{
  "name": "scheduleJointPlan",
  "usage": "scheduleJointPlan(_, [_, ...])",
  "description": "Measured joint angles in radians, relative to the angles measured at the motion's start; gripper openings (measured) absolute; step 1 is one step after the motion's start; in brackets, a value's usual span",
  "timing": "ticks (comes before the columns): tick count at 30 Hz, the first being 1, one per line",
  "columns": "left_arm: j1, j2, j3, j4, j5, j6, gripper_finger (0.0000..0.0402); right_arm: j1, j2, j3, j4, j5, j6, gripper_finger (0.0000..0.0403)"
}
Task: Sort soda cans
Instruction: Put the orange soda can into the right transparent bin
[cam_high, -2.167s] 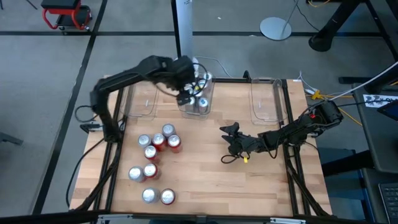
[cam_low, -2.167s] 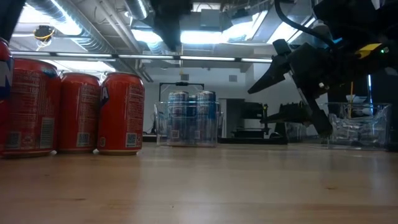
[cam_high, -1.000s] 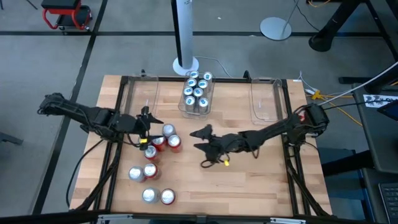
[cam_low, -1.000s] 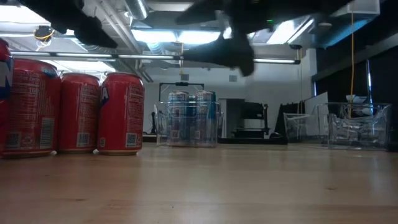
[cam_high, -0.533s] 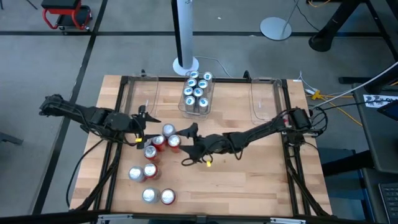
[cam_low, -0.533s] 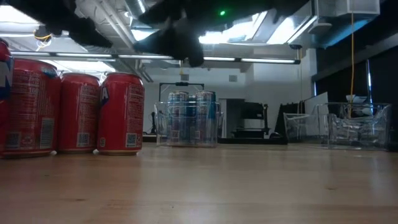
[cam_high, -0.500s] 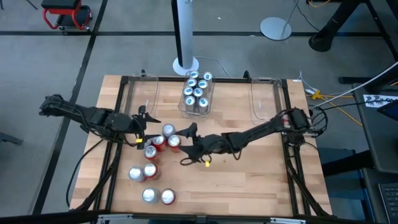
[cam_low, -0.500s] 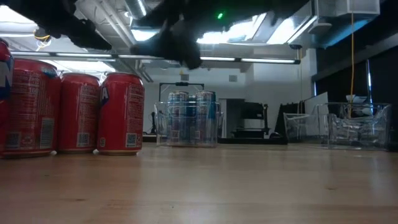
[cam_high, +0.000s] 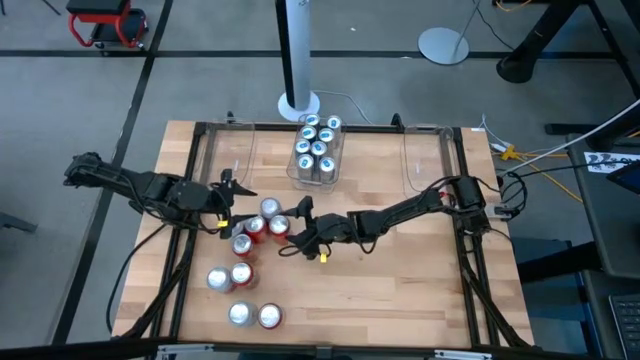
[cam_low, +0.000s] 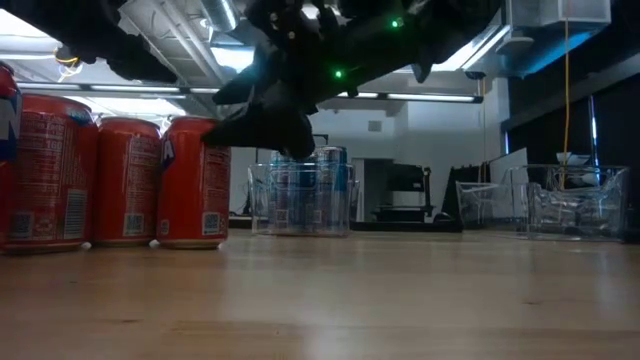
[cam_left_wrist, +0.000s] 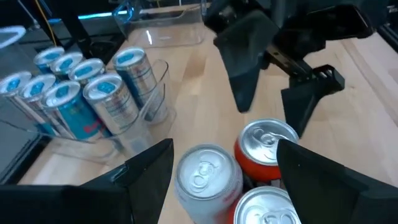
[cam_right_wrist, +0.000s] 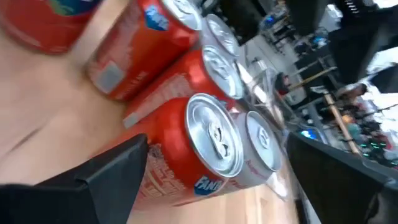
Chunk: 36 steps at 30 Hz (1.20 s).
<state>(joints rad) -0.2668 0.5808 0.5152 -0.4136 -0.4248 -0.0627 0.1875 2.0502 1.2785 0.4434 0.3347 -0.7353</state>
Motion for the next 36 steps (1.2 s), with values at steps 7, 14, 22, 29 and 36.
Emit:
scheduleJointPlan(7, [0.0,0.0,0.0,-0.042,0.0,-0.041,0.0274,-0.011,0.014,0.002,0.032,-0.07,0.093,0.038])
scheduleJointPlan(14, [0.0,0.001,0.0,-0.043,0.001,-0.04,0.0274,-0.027,0.059,0.002,0.158,-0.1,0.206,0.038])
scheduleJointPlan(22, [0.0,0.001,0.0,-0.048,0.001,-0.041,0.0274,-0.046,0.136,0.002,0.253,-0.154,0.305,0.038])
scheduleJointPlan(29, [0.0,0.001,0.0,-0.047,0.001,-0.039,0.0274,-0.045,0.16,0.002,0.269,-0.153,0.304,0.038])
scheduleJointPlan(36, [0.0,0.001,0.0,-0.046,0.001,-0.039,0.0274,-0.044,0.16,0.002,0.26,-0.13,0.29,0.038])
